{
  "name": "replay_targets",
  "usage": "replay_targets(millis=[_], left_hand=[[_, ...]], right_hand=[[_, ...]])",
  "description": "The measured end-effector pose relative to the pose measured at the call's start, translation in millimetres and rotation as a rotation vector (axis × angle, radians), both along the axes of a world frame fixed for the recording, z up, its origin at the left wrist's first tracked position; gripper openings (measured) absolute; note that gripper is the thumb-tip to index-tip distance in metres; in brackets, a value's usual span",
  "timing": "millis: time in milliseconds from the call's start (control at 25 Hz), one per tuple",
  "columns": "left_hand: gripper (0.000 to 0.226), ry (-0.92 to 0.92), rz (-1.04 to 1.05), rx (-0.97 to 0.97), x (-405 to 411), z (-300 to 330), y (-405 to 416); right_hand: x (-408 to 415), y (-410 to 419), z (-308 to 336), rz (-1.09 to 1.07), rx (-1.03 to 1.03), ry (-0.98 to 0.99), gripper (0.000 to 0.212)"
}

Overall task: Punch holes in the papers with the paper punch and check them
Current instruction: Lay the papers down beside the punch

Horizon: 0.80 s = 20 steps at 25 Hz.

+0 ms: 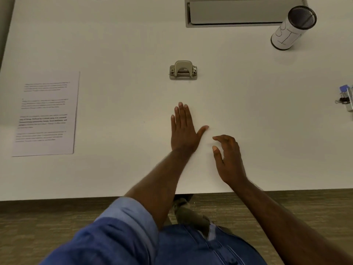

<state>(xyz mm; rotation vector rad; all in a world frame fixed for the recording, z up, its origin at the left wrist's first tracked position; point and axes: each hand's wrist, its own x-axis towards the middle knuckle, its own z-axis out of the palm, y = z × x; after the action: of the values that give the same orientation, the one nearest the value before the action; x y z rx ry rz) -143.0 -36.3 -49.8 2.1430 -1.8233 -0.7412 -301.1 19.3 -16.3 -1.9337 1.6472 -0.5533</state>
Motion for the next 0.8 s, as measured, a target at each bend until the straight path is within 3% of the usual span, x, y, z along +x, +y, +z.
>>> replay_targets(millis=[120, 200, 280, 360, 560, 800], left_hand=[[0.073, 0.320, 0.091, -0.209, 30, 19, -18], [0.060, 0.434, 0.188, -0.408, 66, 29, -7], [0.054, 0.397, 0.256, -0.450, 106, 33, 19], [0.055, 0.316, 0.275, -0.372, 134, 32, 51], [0.066, 0.122, 0.149, -0.159, 137, 22, 116], [0.071, 0.099, 0.152, -0.072, 117, 21, 148]], right_hand=[[-3, -1, -2, -0.029, -0.001, -0.063, 0.034], [-3, 4, -6, -0.060, 0.023, -0.085, 0.037], [-2, 11, -12, -0.081, 0.047, -0.027, 0.043], [0, 15, -20, -0.078, 0.103, 0.111, 0.055], [25, 1, -37, -0.001, 0.190, 0.463, 0.087], [80, -25, -38, 0.155, 0.137, 0.513, 0.088]])
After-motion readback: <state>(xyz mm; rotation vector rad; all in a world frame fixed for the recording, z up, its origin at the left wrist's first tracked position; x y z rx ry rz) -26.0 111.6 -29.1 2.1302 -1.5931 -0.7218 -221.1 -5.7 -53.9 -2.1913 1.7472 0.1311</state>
